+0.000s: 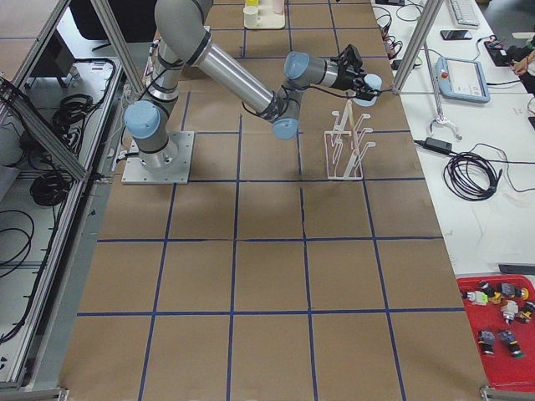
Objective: Transfer IKEA cup to right arm and place on rack
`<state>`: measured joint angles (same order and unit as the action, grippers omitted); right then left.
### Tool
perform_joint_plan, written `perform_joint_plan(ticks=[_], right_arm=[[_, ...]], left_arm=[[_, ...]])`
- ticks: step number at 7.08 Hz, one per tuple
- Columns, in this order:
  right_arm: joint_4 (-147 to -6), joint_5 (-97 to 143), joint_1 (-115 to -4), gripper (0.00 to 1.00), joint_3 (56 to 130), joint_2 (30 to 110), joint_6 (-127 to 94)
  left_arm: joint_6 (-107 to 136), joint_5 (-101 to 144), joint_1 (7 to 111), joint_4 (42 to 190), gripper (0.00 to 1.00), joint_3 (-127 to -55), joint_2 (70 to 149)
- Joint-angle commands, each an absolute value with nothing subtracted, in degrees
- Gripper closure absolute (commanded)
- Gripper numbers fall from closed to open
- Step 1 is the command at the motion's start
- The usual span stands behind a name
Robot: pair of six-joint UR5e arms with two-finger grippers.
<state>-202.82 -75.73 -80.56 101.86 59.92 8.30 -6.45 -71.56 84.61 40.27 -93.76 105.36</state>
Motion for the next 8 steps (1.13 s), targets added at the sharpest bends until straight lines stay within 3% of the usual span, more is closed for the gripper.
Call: perform_joint_plan(ticks=[1,3,8], right_arm=[[-205.5,-75.8,-80.6,0.80,98.6,55.3,9.3],[-205.7,-75.5,-80.6,0.80,98.4,53.3,9.3],[-205.7,-75.3,-80.9,0.79,98.7,51.6,9.2]], left_arm=[[-1.4,-79.2,86.6,68.6,0.01,-86.5,103.3],[-1.1,-88.0,87.1,82.9,0.01,-84.5,100.7],[-1.1,-88.2,89.6,85.4,0.01,-88.0,94.6]])
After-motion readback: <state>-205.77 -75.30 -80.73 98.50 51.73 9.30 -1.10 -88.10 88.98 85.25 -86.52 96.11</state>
